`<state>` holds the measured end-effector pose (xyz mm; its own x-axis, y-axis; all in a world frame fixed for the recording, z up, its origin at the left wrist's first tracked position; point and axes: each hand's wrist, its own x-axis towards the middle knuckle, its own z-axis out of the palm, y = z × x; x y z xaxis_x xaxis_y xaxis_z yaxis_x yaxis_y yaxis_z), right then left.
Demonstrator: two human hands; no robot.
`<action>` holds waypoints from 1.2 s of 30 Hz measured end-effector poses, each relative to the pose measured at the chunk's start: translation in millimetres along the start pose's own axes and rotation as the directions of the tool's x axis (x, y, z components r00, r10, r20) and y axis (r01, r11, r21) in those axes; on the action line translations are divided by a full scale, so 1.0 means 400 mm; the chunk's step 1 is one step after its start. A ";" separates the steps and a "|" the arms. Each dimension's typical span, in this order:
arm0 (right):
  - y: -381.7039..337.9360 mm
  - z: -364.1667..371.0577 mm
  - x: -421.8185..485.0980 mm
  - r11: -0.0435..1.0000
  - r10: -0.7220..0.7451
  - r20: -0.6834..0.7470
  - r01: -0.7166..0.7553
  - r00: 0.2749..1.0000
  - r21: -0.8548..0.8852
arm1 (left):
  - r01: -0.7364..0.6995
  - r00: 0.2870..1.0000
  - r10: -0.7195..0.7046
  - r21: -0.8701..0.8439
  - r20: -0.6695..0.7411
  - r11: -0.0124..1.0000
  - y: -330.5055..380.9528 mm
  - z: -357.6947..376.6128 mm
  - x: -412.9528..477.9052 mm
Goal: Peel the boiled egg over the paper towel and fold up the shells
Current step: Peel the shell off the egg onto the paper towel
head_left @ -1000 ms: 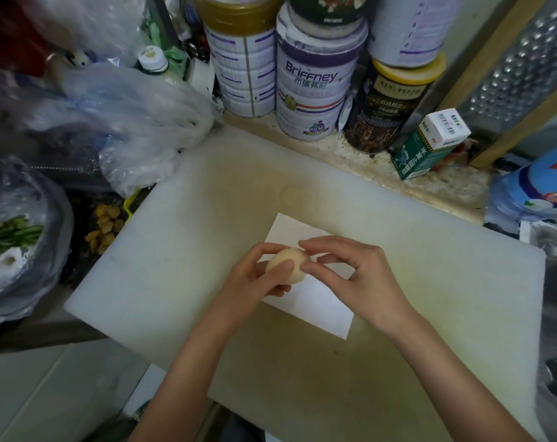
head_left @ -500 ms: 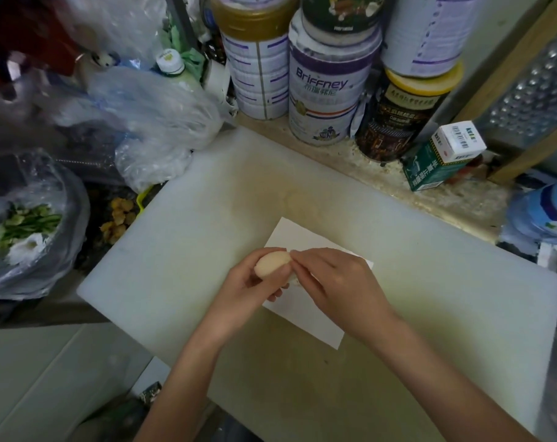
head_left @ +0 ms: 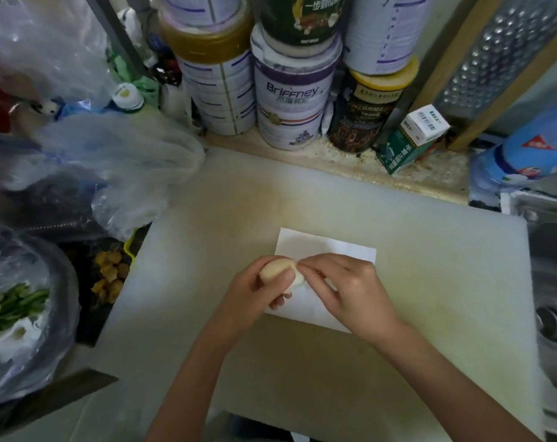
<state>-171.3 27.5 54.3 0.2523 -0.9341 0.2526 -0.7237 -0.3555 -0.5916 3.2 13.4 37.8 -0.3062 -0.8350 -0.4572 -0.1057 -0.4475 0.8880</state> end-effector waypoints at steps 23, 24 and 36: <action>-0.098 -0.034 -0.054 0.982 0.175 -0.148 -0.184 0.973 -0.051 | -0.088 0.969 0.057 0.119 0.242 0.989 0.030 -0.022 0.003; -0.096 -0.036 -0.054 0.981 0.187 -0.153 -0.194 0.970 -0.032 | -0.086 0.969 0.056 0.116 0.241 0.990 0.029 -0.018 0.002; -0.022 -0.026 -0.055 0.588 0.689 -0.006 -0.555 0.725 0.589 | 0.028 0.965 -0.014 -0.051 0.260 0.998 0.000 0.007 0.001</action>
<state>-177.2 51.7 62.1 -0.3194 -0.9217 -0.2201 -0.1875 0.2891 -0.9388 0.7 14.0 37.8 -0.5404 -0.7166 -0.4411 -0.0662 -0.4864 0.8712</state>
